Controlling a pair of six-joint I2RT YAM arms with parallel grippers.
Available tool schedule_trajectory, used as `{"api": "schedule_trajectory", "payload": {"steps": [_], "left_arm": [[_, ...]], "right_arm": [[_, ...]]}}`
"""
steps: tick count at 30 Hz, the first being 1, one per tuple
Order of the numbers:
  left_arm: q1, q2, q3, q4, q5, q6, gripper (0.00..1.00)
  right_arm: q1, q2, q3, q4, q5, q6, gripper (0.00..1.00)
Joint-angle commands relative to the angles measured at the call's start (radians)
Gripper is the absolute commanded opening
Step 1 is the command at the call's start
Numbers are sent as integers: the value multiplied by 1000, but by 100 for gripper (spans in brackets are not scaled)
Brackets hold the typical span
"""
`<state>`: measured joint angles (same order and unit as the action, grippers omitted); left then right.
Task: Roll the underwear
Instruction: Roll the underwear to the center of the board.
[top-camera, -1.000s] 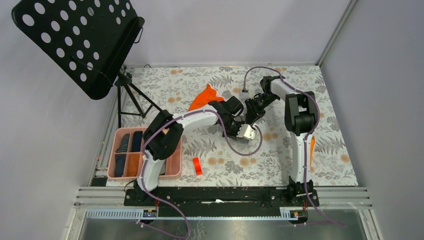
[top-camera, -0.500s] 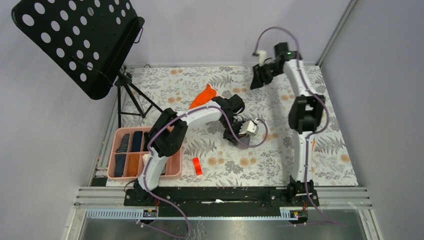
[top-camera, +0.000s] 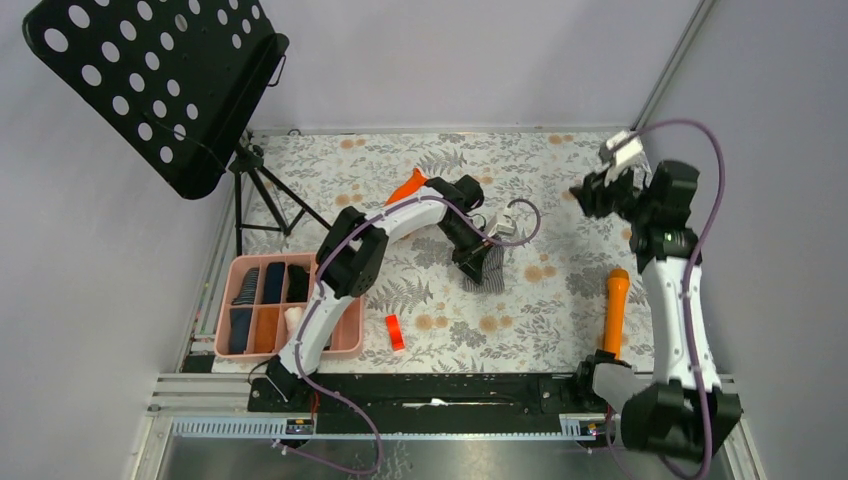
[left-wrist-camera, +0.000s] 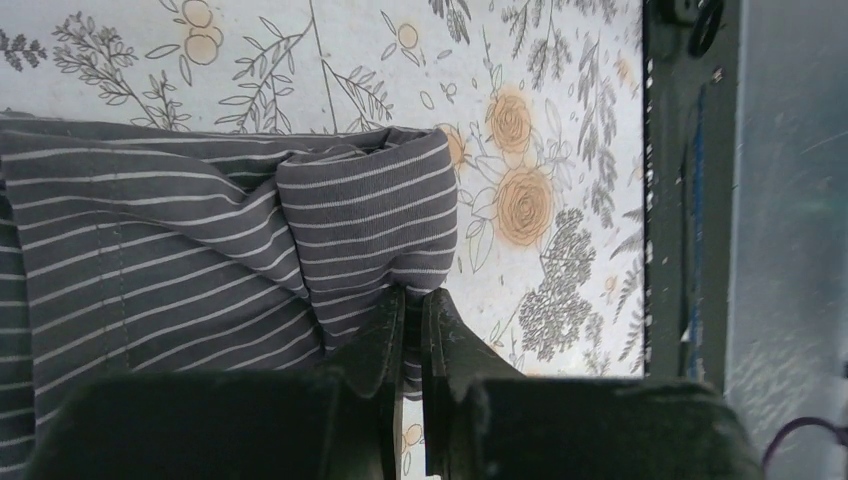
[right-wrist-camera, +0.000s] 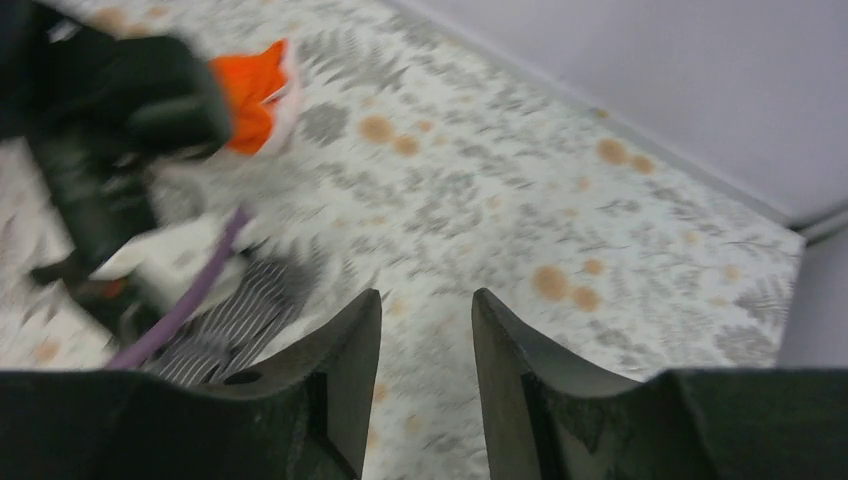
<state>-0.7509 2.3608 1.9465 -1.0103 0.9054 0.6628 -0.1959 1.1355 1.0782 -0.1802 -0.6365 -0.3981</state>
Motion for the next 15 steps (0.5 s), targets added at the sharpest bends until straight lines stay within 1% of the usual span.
{"api": "schedule_trajectory", "payload": {"steps": [1, 3, 5, 7, 8, 9, 11, 13, 15], "left_arm": [[21, 79, 70, 5, 96, -110, 0], [30, 104, 93, 5, 109, -133, 0], [40, 128, 113, 5, 123, -154, 0], [48, 151, 128, 5, 138, -178, 0], [52, 160, 134, 6, 144, -186, 0], [54, 167, 137, 6, 147, -190, 0], [55, 171, 137, 7, 149, -194, 0], [55, 171, 130, 13, 150, -203, 0], [55, 165, 117, 22, 155, -214, 0]], "right_arm": [[18, -192, -152, -217, -213, -208, 45], [60, -279, -199, -429, -269, -414, 44], [124, -352, -261, -576, -253, -582, 44], [185, -411, -327, -613, -214, -681, 44], [236, -432, -360, -606, -190, -715, 44], [269, -446, -393, -572, -170, -729, 47], [335, -450, -451, -472, -126, -718, 52], [409, -406, -481, -373, -86, -709, 59], [505, -322, -482, -301, -28, -716, 63]]}}
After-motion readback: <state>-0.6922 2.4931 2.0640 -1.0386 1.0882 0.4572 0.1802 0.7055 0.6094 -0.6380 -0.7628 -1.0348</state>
